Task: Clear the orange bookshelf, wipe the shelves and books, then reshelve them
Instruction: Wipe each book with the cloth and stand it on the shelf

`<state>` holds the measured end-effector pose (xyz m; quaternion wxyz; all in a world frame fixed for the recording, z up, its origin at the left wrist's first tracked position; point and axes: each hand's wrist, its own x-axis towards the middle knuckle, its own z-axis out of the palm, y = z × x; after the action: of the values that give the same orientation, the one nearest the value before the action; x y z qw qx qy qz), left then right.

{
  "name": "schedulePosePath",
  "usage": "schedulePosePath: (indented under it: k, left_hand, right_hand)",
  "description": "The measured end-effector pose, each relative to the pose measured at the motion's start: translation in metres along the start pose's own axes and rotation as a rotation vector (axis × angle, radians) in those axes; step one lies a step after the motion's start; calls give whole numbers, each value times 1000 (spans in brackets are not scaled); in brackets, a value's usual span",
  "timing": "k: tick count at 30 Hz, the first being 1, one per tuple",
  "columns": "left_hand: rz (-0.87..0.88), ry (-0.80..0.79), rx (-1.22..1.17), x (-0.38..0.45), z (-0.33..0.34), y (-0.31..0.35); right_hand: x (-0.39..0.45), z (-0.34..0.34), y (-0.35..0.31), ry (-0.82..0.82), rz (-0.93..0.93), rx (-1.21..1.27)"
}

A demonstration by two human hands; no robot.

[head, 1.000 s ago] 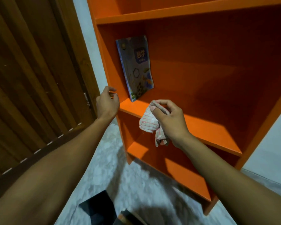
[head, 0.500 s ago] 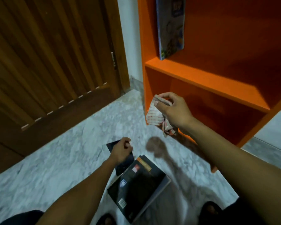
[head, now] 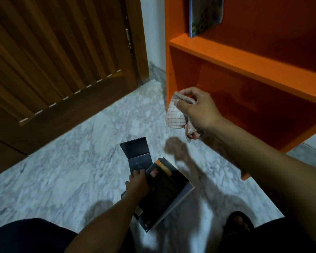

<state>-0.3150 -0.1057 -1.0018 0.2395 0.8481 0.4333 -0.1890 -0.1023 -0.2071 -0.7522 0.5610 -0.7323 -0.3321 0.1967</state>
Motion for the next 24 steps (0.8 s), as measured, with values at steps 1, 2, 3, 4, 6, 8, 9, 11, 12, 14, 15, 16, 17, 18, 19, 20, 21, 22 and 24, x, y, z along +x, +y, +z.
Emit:
schedulePosePath:
  k: [1, 2, 3, 4, 6, 8, 9, 11, 12, 14, 15, 16, 17, 18, 19, 20, 21, 22, 24]
  left_hand:
    - [-12, -5, -6, 0, 0, 1]
    - [-19, 2, -14, 1, 0, 1]
    - [-27, 5, -18, 1, 1, 2]
    - [-25, 5, -22, 1, 1, 2]
    - [-26, -13, -39, 2, 1, 1]
    - [-31, -33, -82, 5, 2, -1]
    - [-32, -30, -107, 6, 3, -1]
    - [-34, 1, -160, 7, 4, 1]
    - [-32, 23, -181, 6, 3, 3]
    - [-12, 54, -179, 5, 1, 5]
    - [9, 66, -171, 5, 0, 6]
    - [32, 69, -177, 6, 0, 6]
    - [53, 60, -225, 6, -2, 6]
    - [77, 38, -306, 7, -4, 6]
    - [102, 18, -387, 7, -7, 7]
    - [127, 16, -434, 6, -13, 9]
    - [154, 28, -454, 6, -21, 12]
    - [164, 34, -474, 5, -30, 15]
    - [181, 16, -594, 1, -53, 24]
  right_hand:
    - [0, 0, 1, 1, 2, -4]
    - [0, 0, 2, 3, 4, -13]
    - [-1, 0, 3, 4, 7, -26]
    - [-1, 0, 3, 3, 9, -34]
    - [-3, -1, 4, 1, 13, -36]
    - [-3, -1, 6, 11, 8, -35]
    - [-4, -2, 6, 11, 6, -39]
    - [-4, -2, 7, 6, 5, -50]
    - [-4, -3, 8, 1, 8, -55]
    - [-4, -4, 8, -11, 16, -61]
    - [-5, -4, 7, -18, 15, -61]
    - [-5, -5, 6, -22, 11, -62]
    - [-5, -6, 6, -23, 10, -62]
    - [-5, -7, 5, -25, 12, -60]
    - [-6, -8, 3, -28, 16, -52]
    - [-7, -9, 1, -29, 21, -44]
    - [-8, -10, -1, -30, 32, -30]
    - [-9, -11, -2, -33, 55, -18]
    - [-12, -15, -2, -41, 114, 28]
